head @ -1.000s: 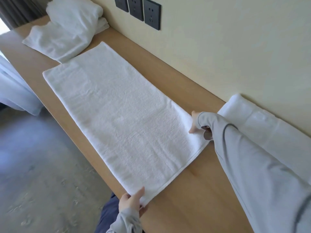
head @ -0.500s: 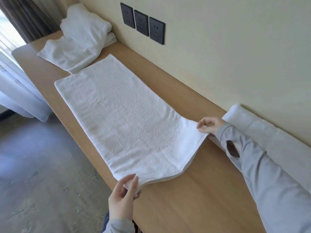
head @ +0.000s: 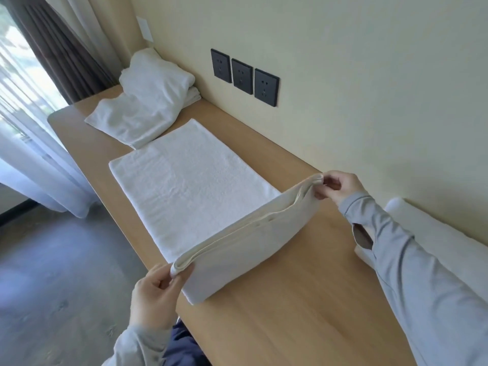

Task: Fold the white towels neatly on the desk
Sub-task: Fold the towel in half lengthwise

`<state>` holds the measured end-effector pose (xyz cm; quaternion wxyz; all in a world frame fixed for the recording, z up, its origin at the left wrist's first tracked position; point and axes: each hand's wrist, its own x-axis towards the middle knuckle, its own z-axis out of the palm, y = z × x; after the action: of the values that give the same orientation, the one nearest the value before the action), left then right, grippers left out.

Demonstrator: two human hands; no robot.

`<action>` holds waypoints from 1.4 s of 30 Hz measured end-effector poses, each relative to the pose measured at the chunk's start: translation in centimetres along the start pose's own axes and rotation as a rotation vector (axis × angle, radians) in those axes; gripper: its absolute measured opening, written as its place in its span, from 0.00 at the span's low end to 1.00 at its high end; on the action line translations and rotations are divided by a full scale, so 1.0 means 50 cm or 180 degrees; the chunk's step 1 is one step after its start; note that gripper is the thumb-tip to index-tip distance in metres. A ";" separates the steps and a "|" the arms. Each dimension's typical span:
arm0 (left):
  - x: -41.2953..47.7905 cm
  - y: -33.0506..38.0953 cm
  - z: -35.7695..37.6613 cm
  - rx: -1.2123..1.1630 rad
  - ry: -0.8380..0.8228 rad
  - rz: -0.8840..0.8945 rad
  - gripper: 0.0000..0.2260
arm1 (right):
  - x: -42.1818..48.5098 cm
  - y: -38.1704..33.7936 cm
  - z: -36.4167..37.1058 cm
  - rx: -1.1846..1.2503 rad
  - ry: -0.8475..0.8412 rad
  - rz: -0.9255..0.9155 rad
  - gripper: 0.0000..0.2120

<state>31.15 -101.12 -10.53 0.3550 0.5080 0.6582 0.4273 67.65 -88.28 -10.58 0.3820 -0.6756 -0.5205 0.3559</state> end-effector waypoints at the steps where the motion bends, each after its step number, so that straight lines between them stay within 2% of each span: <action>1: 0.025 -0.004 -0.011 0.0069 -0.0002 0.0125 0.23 | 0.014 -0.012 0.012 -0.0128 0.0121 -0.0126 0.05; 5: 0.111 -0.014 -0.051 -0.0042 -0.0153 0.0307 0.23 | 0.064 -0.066 0.069 -0.0501 0.0502 -0.0468 0.10; 8: 0.204 -0.015 -0.099 -0.0167 -0.0458 0.0453 0.12 | 0.123 -0.113 0.148 -0.0363 0.0829 -0.0509 0.11; 10: 0.282 -0.018 -0.134 -0.0243 -0.0680 0.0361 0.07 | 0.173 -0.148 0.209 -0.0261 0.1050 -0.0491 0.10; 13: 0.388 -0.027 -0.176 -0.0480 -0.0931 0.0028 0.10 | 0.256 -0.201 0.295 -0.0320 0.1265 -0.0537 0.10; 17: 0.540 -0.050 -0.218 -0.0677 -0.1071 -0.0208 0.21 | 0.383 -0.258 0.409 -0.0463 0.1352 -0.0586 0.11; 19: 0.611 -0.069 -0.234 -0.0745 -0.1062 -0.0246 0.20 | 0.440 -0.273 0.460 -0.0511 0.1340 -0.0582 0.11; 22: 0.717 -0.114 -0.255 -0.0861 -0.1029 -0.0383 0.14 | 0.526 -0.287 0.542 -0.0540 0.1258 -0.0497 0.10; 25: 0.806 -0.166 -0.264 -0.0920 -0.0931 -0.0613 0.15 | 0.604 -0.289 0.621 -0.0594 0.1095 -0.0396 0.11; 33: 0.947 -0.286 -0.240 -0.0768 -0.0711 -0.1165 0.14 | 0.746 -0.235 0.768 -0.1150 0.0302 0.0356 0.13; 37: 0.965 -0.315 -0.235 -0.0558 -0.0595 -0.1365 0.12 | 0.769 -0.215 0.790 -0.2070 0.0428 0.0299 0.14; 42: 0.969 -0.317 -0.244 -0.0047 -0.0701 -0.1223 0.11 | 0.770 -0.207 0.809 -0.2670 0.0298 0.0397 0.18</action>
<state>3.12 -58.34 -22.08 0.5033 0.4142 0.6971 0.2986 35.53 -43.14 -23.00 0.0749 -0.8181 -0.5605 0.1047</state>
